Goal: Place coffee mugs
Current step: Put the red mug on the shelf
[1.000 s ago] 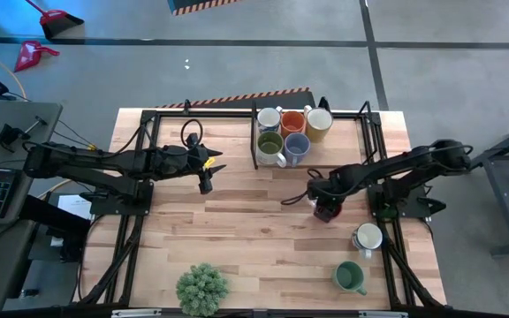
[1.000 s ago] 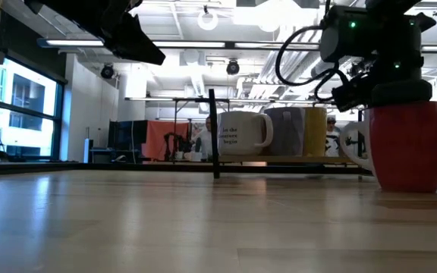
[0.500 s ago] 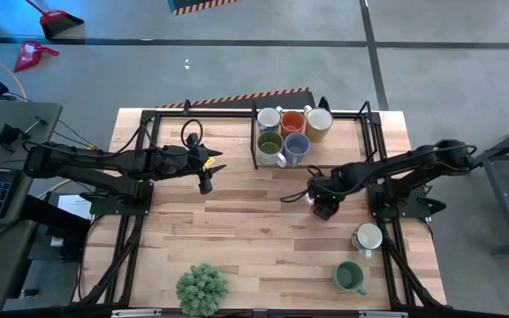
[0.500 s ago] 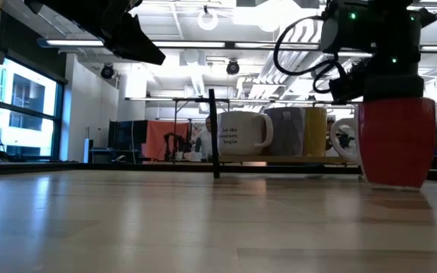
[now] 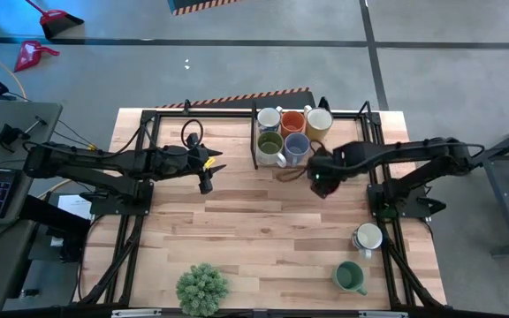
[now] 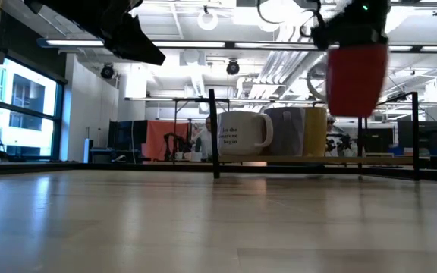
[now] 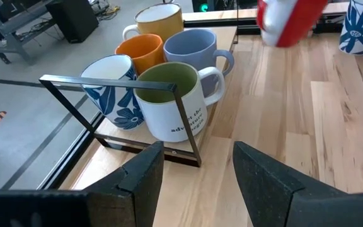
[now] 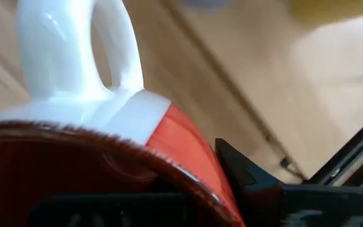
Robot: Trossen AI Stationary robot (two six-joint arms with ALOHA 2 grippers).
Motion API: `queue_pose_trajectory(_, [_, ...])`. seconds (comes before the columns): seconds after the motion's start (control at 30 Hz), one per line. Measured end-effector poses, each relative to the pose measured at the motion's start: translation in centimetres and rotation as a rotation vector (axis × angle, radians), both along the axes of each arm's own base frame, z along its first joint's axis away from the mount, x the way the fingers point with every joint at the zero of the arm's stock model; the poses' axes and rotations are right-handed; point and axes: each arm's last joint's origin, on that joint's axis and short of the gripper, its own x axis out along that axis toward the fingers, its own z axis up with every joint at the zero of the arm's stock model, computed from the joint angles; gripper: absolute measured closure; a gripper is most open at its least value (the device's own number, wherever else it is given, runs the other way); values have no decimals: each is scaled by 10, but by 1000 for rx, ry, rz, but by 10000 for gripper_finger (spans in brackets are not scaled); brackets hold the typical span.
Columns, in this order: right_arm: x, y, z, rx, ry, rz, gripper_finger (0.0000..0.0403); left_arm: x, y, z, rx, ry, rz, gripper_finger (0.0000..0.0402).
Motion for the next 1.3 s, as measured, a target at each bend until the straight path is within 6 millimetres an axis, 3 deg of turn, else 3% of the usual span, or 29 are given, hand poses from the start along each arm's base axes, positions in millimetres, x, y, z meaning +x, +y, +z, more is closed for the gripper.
queue_pose_trajectory(0.37, [-17,-46,77,-164,-16,-193,393,-1,0,-1,-9,9,6,222])
queue_pose_trajectory(0.57, [-31,-71,92,-180,-28,-323,393,-3,0,-5,-13,54,7,222])
queue_pose_trajectory(0.97, [-58,-122,74,-140,40,-598,393,-3,0,-6,-18,67,10,222])
queue_pose_trajectory(1.3, [-62,-145,20,-67,34,-672,393,-3,-1,-7,-25,69,-4,222])
